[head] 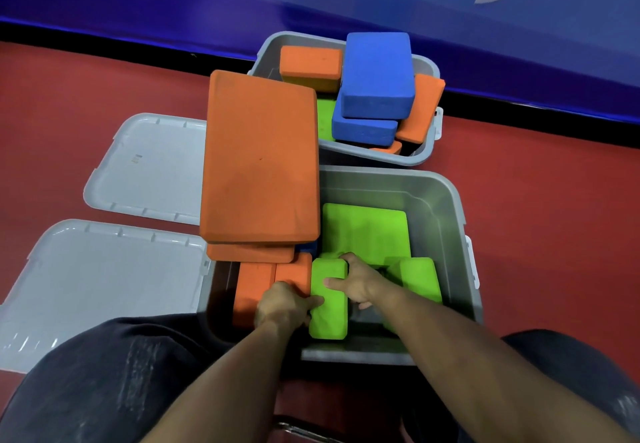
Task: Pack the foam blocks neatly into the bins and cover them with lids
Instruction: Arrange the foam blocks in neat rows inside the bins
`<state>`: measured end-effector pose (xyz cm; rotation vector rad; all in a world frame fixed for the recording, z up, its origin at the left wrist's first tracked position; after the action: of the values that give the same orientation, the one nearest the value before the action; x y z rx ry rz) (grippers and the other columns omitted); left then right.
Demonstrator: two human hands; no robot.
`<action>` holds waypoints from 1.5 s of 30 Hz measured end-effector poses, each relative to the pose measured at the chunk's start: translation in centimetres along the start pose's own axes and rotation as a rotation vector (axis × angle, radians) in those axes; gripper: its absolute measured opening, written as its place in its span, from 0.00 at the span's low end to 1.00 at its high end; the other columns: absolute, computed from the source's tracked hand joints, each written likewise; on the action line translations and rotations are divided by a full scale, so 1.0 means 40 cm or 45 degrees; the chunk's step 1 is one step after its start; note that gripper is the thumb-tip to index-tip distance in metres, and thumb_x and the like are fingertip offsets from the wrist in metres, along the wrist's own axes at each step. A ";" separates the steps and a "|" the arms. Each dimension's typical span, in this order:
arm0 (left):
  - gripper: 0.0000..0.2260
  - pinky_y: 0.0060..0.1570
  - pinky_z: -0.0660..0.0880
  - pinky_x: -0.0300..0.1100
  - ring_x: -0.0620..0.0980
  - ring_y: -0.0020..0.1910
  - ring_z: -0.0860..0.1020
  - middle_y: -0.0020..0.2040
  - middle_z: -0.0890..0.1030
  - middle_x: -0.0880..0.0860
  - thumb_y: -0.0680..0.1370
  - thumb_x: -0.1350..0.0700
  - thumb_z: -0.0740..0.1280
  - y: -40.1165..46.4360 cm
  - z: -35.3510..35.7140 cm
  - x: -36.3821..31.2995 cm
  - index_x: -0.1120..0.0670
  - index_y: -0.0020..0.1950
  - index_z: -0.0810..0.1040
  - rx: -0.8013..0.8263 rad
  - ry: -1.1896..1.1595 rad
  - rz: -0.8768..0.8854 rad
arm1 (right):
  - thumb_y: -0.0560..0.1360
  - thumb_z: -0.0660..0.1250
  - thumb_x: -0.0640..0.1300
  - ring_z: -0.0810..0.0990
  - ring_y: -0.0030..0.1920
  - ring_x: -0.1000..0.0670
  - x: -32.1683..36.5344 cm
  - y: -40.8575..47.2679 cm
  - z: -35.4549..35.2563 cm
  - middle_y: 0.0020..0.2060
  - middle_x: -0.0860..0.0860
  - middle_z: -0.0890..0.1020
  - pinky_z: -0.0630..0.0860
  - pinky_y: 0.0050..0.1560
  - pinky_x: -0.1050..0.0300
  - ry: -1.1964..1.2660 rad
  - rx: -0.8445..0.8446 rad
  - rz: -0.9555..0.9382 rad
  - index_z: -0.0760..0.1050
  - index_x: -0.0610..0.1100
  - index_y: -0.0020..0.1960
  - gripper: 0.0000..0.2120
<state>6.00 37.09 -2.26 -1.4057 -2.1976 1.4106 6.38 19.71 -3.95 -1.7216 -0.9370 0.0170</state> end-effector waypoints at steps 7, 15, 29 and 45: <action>0.23 0.40 0.82 0.44 0.50 0.29 0.84 0.31 0.85 0.53 0.69 0.42 0.78 0.025 -0.001 0.023 0.61 0.46 0.82 0.157 -0.160 0.087 | 0.80 0.66 0.57 0.80 0.60 0.46 -0.022 0.048 -0.096 0.65 0.46 0.78 0.75 0.61 0.55 -0.129 -0.284 -0.242 0.69 0.49 0.74 0.25; 0.23 0.43 0.82 0.45 0.53 0.31 0.85 0.31 0.85 0.55 0.70 0.39 0.77 0.028 0.004 0.021 0.60 0.43 0.81 0.182 -0.146 0.095 | 0.75 0.59 0.29 0.71 0.74 0.42 0.071 0.092 -0.103 0.77 0.45 0.68 0.71 0.71 0.51 -0.569 -0.067 -0.359 0.61 0.47 0.80 0.36; 0.23 0.41 0.82 0.43 0.53 0.33 0.85 0.31 0.85 0.54 0.71 0.38 0.76 0.018 -0.008 0.010 0.60 0.45 0.82 0.188 -0.148 0.082 | 0.82 0.57 0.36 0.75 0.68 0.45 0.154 0.095 -0.120 0.75 0.49 0.70 0.72 0.51 0.56 -1.530 -0.080 -0.581 0.64 0.46 0.78 0.24; 0.23 0.44 0.82 0.45 0.52 0.34 0.85 0.32 0.85 0.55 0.71 0.39 0.75 0.017 -0.010 0.006 0.60 0.45 0.81 0.189 -0.168 0.079 | 0.84 0.49 0.62 0.64 0.76 0.44 0.158 0.192 -0.138 0.79 0.53 0.63 0.69 0.70 0.40 -1.789 0.089 -0.637 0.61 0.56 0.79 0.26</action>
<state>6.53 37.58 -2.64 -1.3770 -2.0905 1.6951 17.58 18.47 -5.44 -1.1950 -2.2977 1.0102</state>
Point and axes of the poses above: each hand's wrist, its own y-axis towards the middle knuckle, its own z-axis out of the palm, x = y × z, the point moved 1 cm from there along y, towards the middle knuckle
